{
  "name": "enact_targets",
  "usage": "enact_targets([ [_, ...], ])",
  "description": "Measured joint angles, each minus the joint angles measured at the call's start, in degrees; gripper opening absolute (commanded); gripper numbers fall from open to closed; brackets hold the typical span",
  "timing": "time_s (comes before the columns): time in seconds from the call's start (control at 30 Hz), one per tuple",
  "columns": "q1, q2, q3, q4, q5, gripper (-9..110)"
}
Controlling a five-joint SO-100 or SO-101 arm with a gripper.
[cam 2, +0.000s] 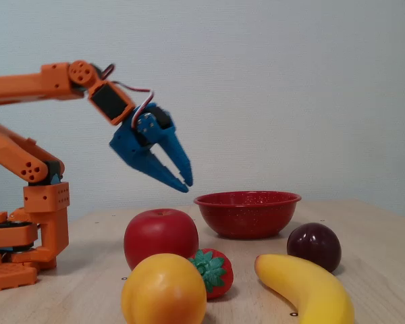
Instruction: Put the banana in the red bowl.
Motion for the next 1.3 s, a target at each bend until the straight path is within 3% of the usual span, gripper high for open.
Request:
enact_targets([
  [0.37, -7.73, -22.76, -20.3, -0.35, 3.69, 0],
  [0.83, -16.61, -66.36, -71.28, 19.51, 18.46, 0],
  [0.9, -17.31, -71.28, -77.87, 23.03, 22.85, 7],
  [1.0, -18.11, -77.96, -85.34, 28.04, 29.27, 36],
  [1.3, -23.03, -89.65, -102.57, 37.53, 44.47, 45],
])
